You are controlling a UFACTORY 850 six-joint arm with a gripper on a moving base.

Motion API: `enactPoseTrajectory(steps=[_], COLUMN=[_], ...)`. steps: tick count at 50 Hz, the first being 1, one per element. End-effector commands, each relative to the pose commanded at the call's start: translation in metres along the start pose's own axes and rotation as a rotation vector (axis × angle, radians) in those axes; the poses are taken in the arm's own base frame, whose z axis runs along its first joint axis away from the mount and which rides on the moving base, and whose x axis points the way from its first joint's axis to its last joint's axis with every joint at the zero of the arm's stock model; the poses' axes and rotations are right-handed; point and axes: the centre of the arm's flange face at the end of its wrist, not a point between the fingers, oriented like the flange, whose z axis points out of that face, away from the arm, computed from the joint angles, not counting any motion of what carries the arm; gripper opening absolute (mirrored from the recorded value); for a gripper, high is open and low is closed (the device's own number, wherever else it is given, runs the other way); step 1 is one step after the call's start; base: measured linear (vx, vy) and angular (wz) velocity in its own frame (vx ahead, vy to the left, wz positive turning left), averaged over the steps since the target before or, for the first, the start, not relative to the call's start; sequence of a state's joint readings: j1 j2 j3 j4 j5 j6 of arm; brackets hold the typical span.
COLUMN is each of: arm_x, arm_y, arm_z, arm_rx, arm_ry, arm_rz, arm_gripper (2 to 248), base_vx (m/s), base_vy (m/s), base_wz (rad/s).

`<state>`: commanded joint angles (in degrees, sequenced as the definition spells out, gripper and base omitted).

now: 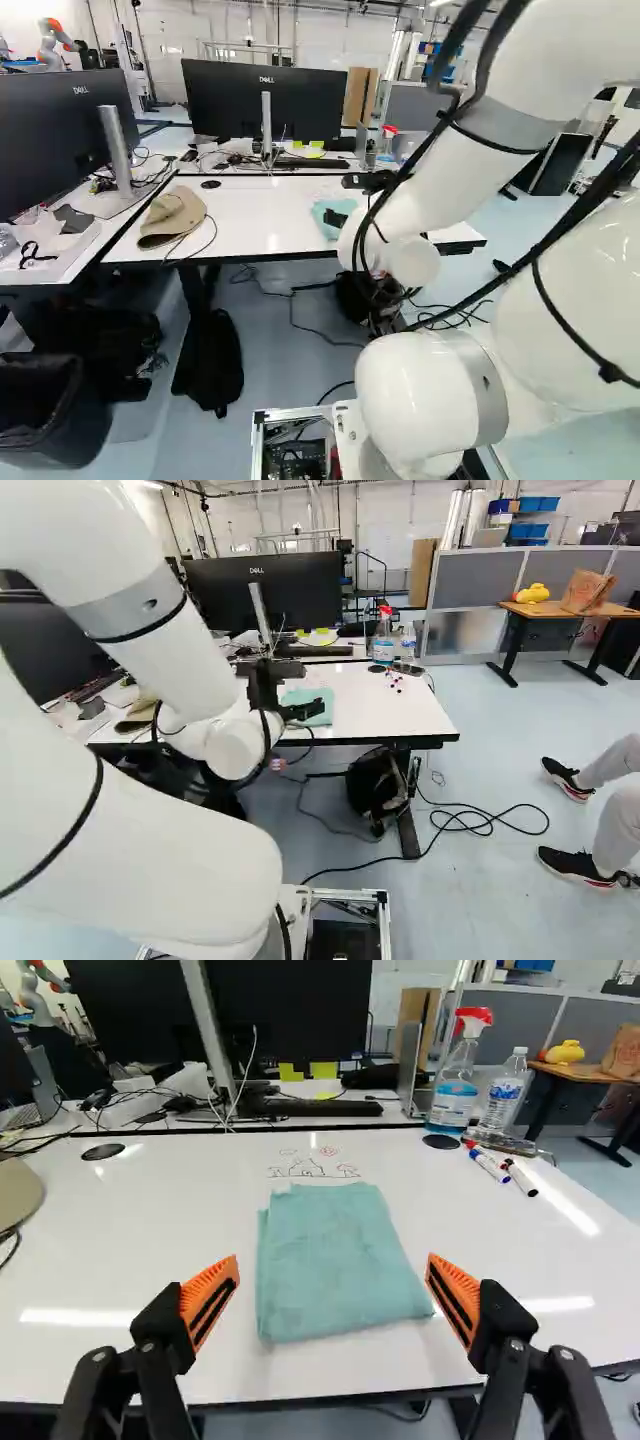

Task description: Clean the table with the green towel

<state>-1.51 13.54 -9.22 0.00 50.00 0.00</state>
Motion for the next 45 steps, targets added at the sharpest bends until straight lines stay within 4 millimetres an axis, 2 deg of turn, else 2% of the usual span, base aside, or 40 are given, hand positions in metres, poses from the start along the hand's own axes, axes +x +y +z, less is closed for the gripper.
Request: enactPoseTrajectory(steps=[14, 45], arm_x=[0.017, 0.035], arm_y=[0.008, 0.018], arm_z=[0.025, 0.086], arm_rx=[-0.022, -0.045], arm_ry=[0.008, -0.032], arm_rz=[0.007, 0.016], arm_gripper=[247, 247], base_vx=[0.000, 0.000], base_vy=[0.000, 0.000], base_wz=[0.000, 0.000])
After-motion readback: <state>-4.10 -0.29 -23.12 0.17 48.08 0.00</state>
